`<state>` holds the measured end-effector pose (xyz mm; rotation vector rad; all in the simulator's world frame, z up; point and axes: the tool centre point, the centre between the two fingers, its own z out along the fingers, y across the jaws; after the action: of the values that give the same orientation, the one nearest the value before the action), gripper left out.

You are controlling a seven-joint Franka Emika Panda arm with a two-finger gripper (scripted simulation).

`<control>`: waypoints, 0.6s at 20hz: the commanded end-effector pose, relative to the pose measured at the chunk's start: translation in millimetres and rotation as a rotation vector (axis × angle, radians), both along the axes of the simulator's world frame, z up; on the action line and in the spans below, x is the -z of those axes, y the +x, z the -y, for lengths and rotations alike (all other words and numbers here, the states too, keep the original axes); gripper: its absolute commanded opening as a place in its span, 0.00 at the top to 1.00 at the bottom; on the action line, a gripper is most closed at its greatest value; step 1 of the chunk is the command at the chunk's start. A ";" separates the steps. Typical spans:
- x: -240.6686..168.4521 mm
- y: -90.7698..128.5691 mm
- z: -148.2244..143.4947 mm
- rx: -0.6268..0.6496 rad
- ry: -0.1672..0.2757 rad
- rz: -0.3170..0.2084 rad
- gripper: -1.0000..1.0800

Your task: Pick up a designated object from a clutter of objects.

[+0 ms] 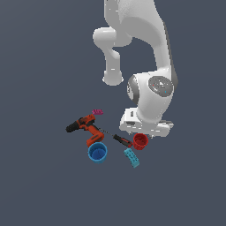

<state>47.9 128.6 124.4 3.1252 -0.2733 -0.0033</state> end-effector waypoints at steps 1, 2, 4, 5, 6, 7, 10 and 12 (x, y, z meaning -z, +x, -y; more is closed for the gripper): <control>12.7 0.2 -5.9 0.021 0.002 0.002 0.04; 16.5 0.0 -7.6 0.026 0.003 0.002 0.04; 22.3 -0.3 -10.3 0.035 0.003 0.002 0.04; 24.4 -0.5 -11.3 0.038 0.004 0.003 0.04; 25.8 -0.6 -11.9 0.040 0.004 0.003 0.04; 26.7 -0.6 -12.3 0.041 0.004 0.003 0.04; 26.2 -1.0 -12.0 0.038 0.004 0.001 0.04; 29.1 -1.1 -12.1 0.038 0.004 0.001 0.04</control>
<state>47.0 140.7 97.2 3.1234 -0.3333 -0.0016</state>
